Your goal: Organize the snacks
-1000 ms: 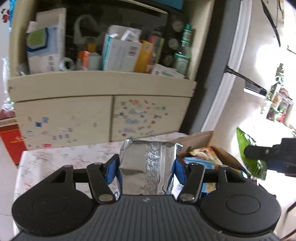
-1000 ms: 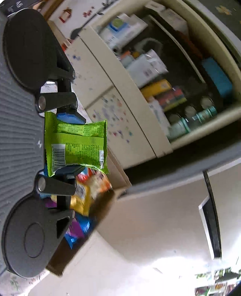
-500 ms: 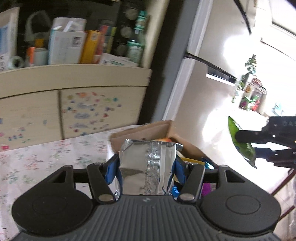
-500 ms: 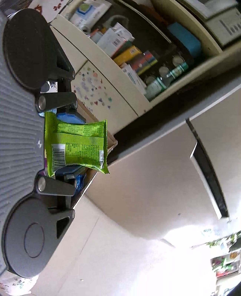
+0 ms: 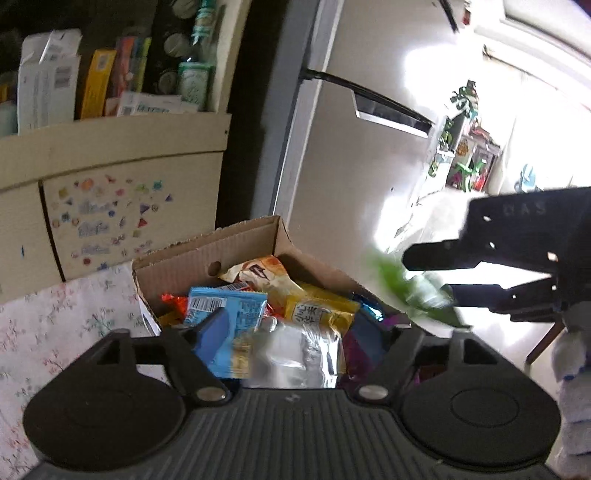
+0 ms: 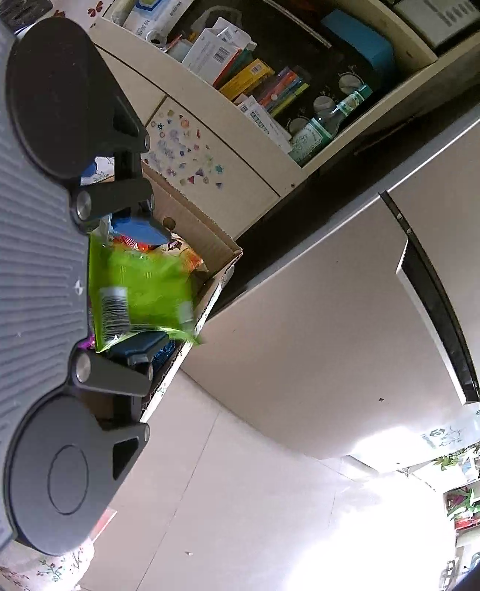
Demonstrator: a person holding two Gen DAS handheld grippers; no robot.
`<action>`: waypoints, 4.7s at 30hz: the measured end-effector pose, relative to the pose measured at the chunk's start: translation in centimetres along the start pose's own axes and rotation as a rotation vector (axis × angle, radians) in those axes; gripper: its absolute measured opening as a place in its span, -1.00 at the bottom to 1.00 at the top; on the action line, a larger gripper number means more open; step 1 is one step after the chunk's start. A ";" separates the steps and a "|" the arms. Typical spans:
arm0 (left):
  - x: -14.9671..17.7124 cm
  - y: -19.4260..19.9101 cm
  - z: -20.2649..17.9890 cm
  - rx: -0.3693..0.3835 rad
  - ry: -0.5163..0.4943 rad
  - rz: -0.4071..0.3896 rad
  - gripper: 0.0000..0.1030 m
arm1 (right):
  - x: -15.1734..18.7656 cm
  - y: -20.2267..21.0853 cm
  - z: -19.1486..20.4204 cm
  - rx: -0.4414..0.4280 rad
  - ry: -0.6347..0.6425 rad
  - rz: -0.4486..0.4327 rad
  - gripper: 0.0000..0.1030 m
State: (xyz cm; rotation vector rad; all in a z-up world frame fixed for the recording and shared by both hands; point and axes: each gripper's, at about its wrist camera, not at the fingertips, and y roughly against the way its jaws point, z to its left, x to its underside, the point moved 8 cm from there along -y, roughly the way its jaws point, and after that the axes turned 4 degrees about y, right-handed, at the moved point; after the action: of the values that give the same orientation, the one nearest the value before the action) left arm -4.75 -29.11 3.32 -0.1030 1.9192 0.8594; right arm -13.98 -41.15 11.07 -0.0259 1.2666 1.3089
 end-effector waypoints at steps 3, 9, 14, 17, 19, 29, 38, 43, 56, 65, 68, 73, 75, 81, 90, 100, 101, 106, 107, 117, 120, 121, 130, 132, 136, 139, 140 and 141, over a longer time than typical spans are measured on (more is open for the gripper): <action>-0.2 0.3 -0.3 -0.033 -0.030 0.008 0.82 | 0.0 0.0 -0.1 0.003 0.005 0.004 0.33; 0.2 0.4 0.2 -0.091 -0.022 0.066 0.82 | -0.1 0.1 -0.2 0.025 0.021 0.003 0.59; 0.6 0.6 1.3 -0.129 0.016 0.103 0.84 | -0.1 0.0 -0.3 0.049 0.045 0.009 0.68; 0.8 0.8 1.9 -0.145 0.031 0.124 0.85 | 0.0 -0.1 -0.1 0.064 0.069 0.015 0.76; 0.9 0.9 2.2 -0.156 0.041 0.141 0.86 | 0.1 -0.3 0.1 0.075 0.088 0.019 0.79; 1.3 1.3 3.6 -0.224 0.039 0.184 0.90 | 0.5 -0.8 0.3 0.163 0.170 0.025 0.94; 1.3 2.8 5.7 -0.319 0.072 0.233 0.91 | 1.3 -0.8 1.2 0.220 0.257 0.049 0.96; 0.6 4.0 6.1 -0.370 0.063 0.222 0.96 | 2.1 0.1 2.2 0.243 0.330 0.056 1.00; 0.5 4.5 5.5 -0.447 0.031 0.235 0.98 | 4.6 1.3 1.6 0.292 0.382 0.097 1.00; 0.9 4.0 5.1 -0.460 0.012 0.253 0.99 | 4.8 1.2 1.5 0.295 0.388 0.111 1.00; 0.9 3.8 4.8 -0.460 0.001 0.253 0.99 | 4.8 1.1 1.4 0.298 0.391 0.113 1.00; 1.0 3.7 4.5 -0.464 -0.008 0.251 0.99 | 4.8 1.2 1.1 0.305 0.383 0.114 1.00; 1.0 3.5 4.4 -0.464 -0.009 0.254 0.99 | 4.8 1.2 1.1 0.307 0.383 0.113 1.00; 1.1 3.4 4.3 -0.477 -0.025 0.258 0.99 | 4.9 1.2 0.9 0.318 0.383 0.116 1.00; 1.1 3.4 4.3 -0.480 -0.020 0.256 0.97 | 4.9 1.1 0.9 0.323 0.385 0.113 1.00; 1.2 3.5 4.4 -0.484 -0.026 0.260 0.95 | 5.0 1.1 1.0 0.332 0.397 0.110 1.00; 1.2 3.6 4.4 -0.484 -0.026 0.259 0.94 | 5.0 1.1 1.0 0.333 0.396 0.109 1.00; 1.0 4.0 4.5 -0.484 -0.028 0.252 0.94 | 5.0 1.4 1.4 0.333 0.406 0.102 1.00; 1.0 4.2 4.5 -0.485 -0.029 0.251 0.94 | 5.0 1.5 1.5 0.334 0.409 0.101 1.00; 1.0 7.1 5.9 -0.508 -0.016 0.229 0.94 | 5.8 2.4 3.7 0.308 0.454 0.091 1.00; 1.3 8.4 6.7 -0.526 -0.008 0.229 0.94 | 6.5 2.6 4.7 0.295 0.480 0.092 1.00; 1.5 8.8 7.0 -0.532 -0.005 0.228 0.94 | 6.7 2.7 5.1 0.290 0.487 0.092 1.00; 3.6 12.9 10.2 -0.601 0.054 0.228 0.94 | 10.0 3.1 8.7 0.228 0.569 0.106 1.00; 4.3 13.8 11.0 -0.615 0.079 0.234 0.94 | 11.0 3.1 9.4 0.214 0.587 0.106 1.00; 5.9 15.3 12.5 -0.643 0.108 0.248 0.94 | 12.9 3.1 10.5 0.195 0.614 0.113 1.00; 7.1 16.2 13.5 -0.655 0.133 0.264 0.94 | 14.2 3.0 11.1 0.181 0.630 0.122 1.00; 7.5 16.4 13.8 -0.657 0.141 0.270 0.94 | 14.6 3.0 11.2 0.176 0.636 0.125 1.00; 7.9 16.6 14.1 -0.658 0.149 0.274 0.94 | 15.0 3.0 11.4 0.171 0.642 0.130 1.00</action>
State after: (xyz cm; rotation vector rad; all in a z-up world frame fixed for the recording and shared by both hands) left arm -5.04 -5.96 1.92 -0.3081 1.7346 1.6869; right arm -12.27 -22.58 7.11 -0.2637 1.9485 1.3464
